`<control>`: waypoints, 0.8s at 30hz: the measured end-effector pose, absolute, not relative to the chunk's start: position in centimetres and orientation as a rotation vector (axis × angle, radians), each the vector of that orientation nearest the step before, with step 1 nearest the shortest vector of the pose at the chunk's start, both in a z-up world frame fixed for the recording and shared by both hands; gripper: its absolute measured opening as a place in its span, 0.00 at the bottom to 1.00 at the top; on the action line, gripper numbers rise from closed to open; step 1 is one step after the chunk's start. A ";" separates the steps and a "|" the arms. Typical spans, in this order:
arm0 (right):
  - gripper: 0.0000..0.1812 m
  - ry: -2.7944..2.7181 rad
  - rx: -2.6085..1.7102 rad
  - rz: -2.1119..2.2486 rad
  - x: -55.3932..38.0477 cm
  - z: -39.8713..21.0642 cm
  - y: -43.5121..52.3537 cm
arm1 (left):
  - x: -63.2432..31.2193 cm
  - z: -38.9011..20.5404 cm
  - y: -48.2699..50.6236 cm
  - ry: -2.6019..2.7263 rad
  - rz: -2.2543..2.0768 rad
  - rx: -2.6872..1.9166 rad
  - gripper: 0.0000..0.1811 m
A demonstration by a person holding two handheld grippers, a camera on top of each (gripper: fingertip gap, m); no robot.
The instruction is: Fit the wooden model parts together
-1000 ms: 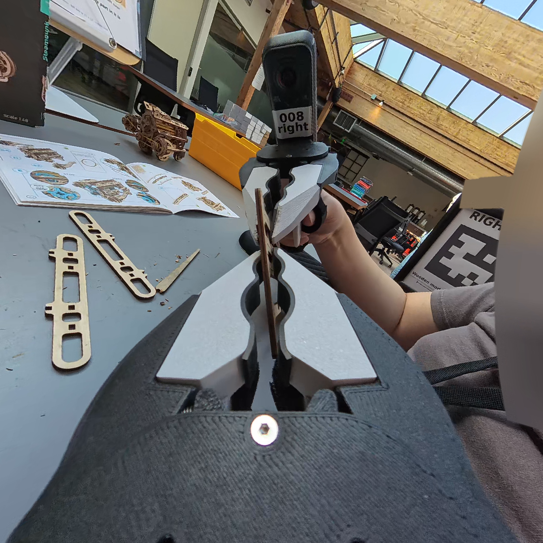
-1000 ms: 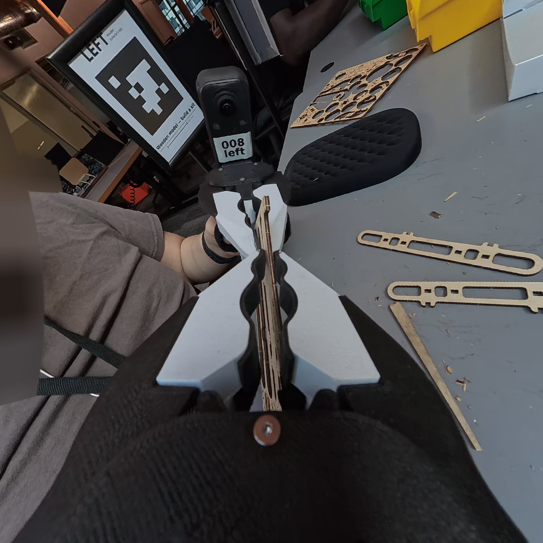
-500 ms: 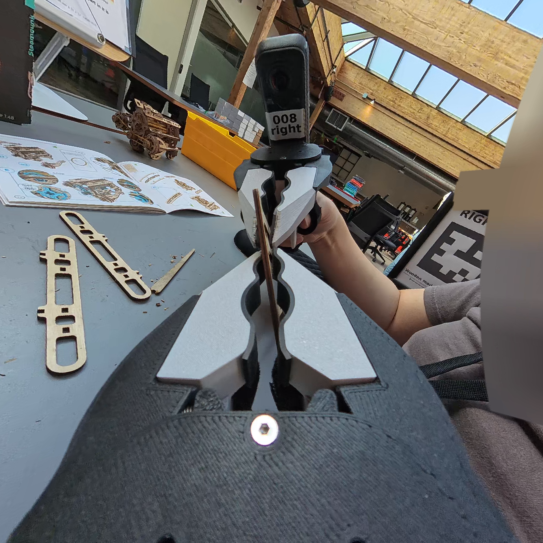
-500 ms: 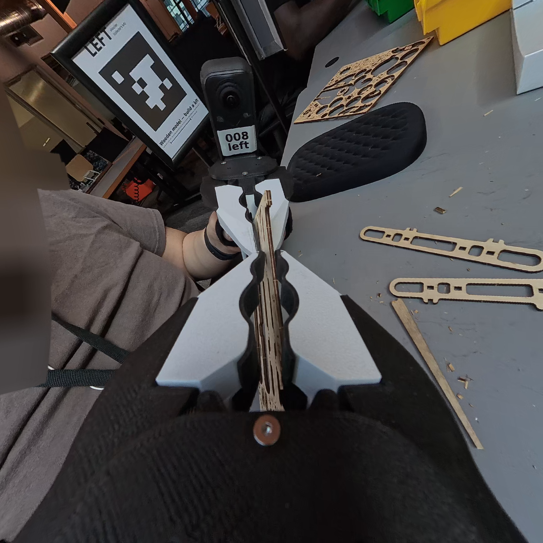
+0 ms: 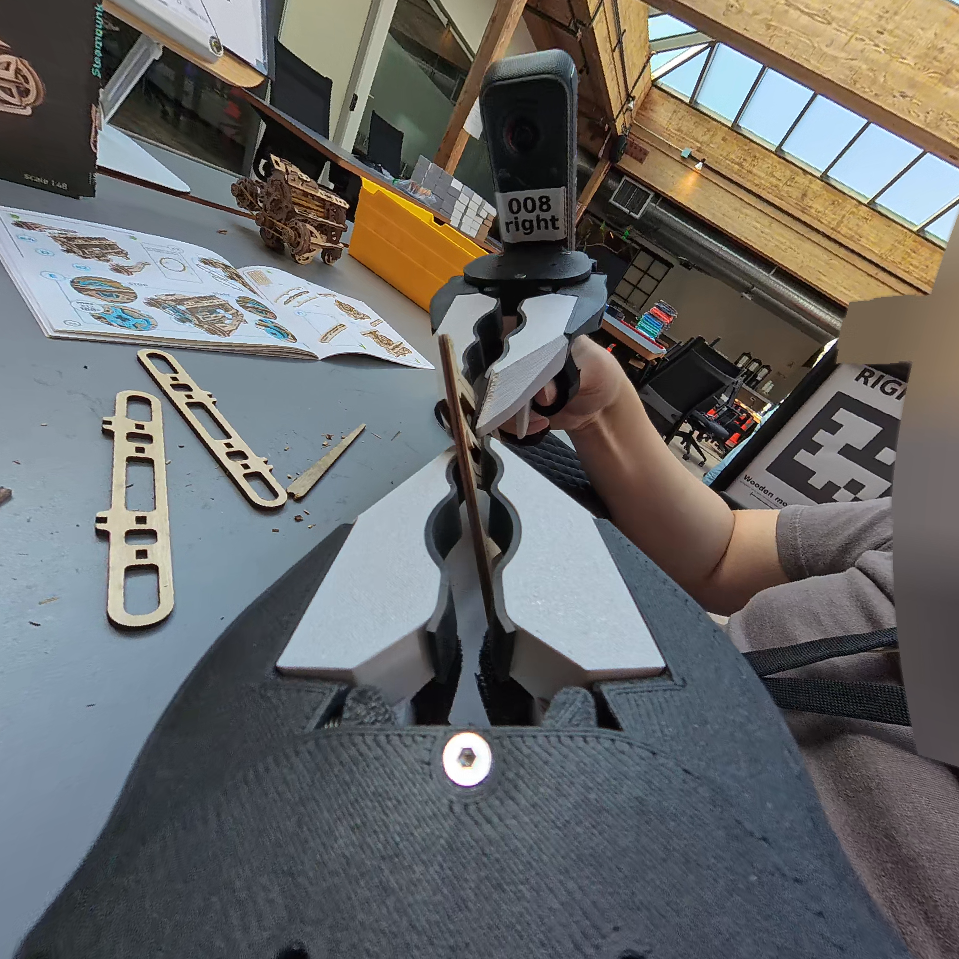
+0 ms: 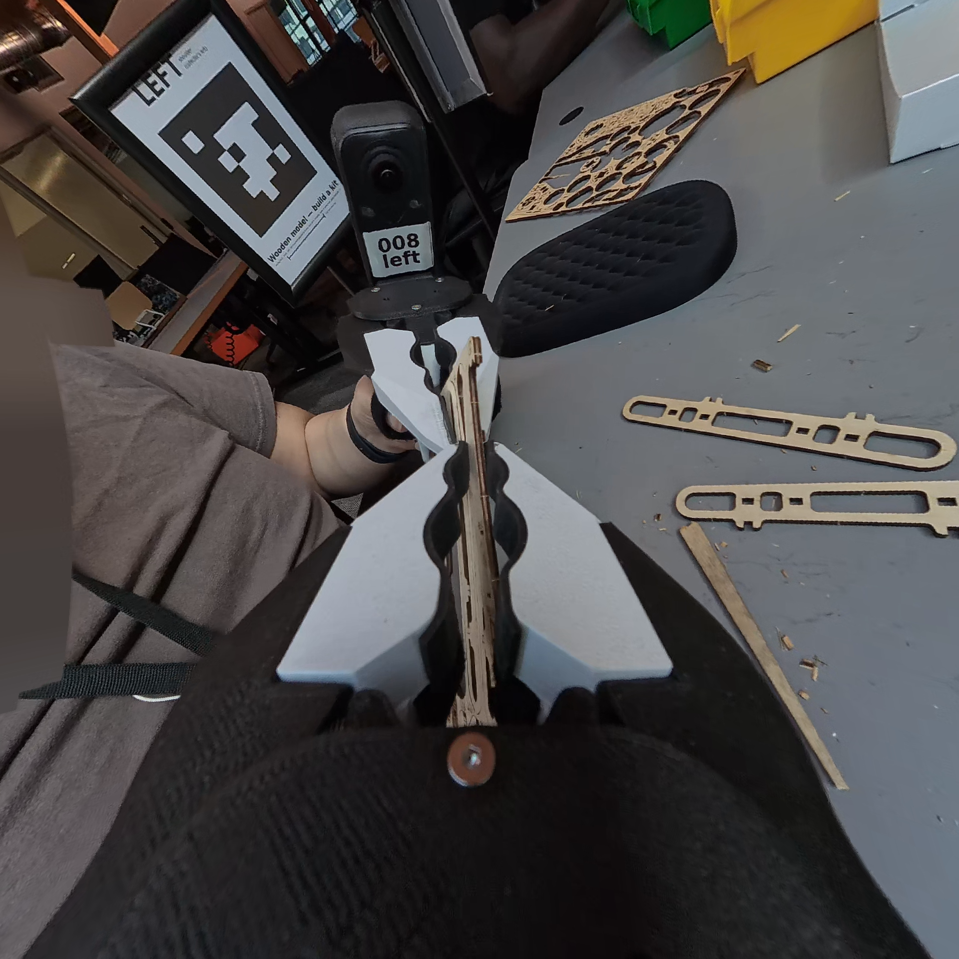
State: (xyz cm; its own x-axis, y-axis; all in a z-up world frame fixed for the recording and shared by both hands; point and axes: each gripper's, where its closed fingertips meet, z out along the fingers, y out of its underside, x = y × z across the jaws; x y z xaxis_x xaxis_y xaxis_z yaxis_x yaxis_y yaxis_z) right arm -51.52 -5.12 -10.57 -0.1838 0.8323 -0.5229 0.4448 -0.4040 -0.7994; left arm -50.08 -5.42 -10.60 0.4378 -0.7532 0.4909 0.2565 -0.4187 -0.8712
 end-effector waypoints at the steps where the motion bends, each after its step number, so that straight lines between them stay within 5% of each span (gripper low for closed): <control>1: 0.02 -1.480 -1.748 1.588 -51.5 -10.7 -5.0 | -50.1 -10.6 -5.5 0.443 -1.207 -1.635 0.00; 24: 0.00 -1.592 -1.715 1.707 -50.5 -9.8 -6.6 | -49.3 -9.9 -6.7 0.527 -1.278 -1.573 0.00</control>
